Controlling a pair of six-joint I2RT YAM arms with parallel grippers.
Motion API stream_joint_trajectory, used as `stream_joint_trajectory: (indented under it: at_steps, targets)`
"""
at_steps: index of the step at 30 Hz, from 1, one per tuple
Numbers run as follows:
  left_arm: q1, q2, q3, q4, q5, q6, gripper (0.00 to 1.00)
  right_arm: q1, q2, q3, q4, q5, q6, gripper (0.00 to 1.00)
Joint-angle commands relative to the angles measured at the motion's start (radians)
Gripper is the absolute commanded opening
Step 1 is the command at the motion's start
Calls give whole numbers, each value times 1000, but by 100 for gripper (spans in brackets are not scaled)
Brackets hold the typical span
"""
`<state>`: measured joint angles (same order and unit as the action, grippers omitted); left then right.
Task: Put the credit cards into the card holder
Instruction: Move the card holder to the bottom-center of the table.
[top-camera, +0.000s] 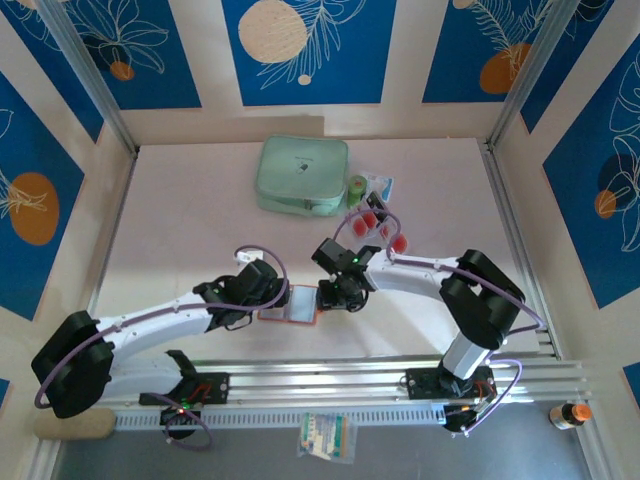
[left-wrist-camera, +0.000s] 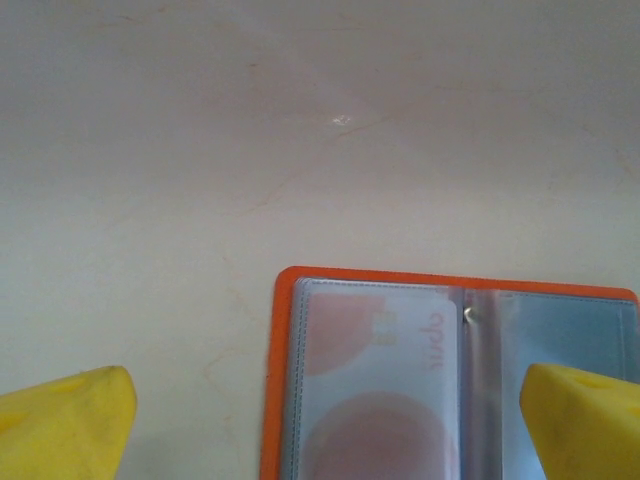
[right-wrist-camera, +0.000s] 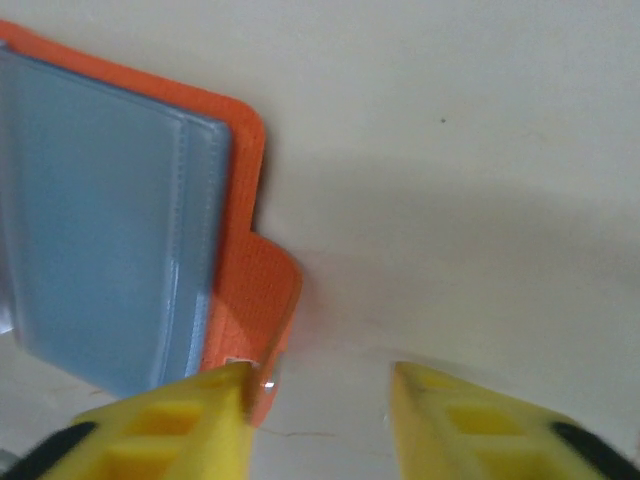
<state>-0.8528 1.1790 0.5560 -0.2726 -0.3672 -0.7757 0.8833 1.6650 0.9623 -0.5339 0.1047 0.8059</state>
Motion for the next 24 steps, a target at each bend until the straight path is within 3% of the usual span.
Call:
stream_joint_trajectory:
  at_steps: [1, 7, 24]
  targets:
    - [7, -17, 29, -28, -5, 18, 98, -14, 13, 30, 4, 3, 3, 25]
    - [7, -11, 34, -29, -5, 19, 99, -57, -11, 22, 8, 6, -14, 0]
    - [7, 18, 42, -9, 6, 23, 99, -110, -153, -116, 5, -26, -13, 3]
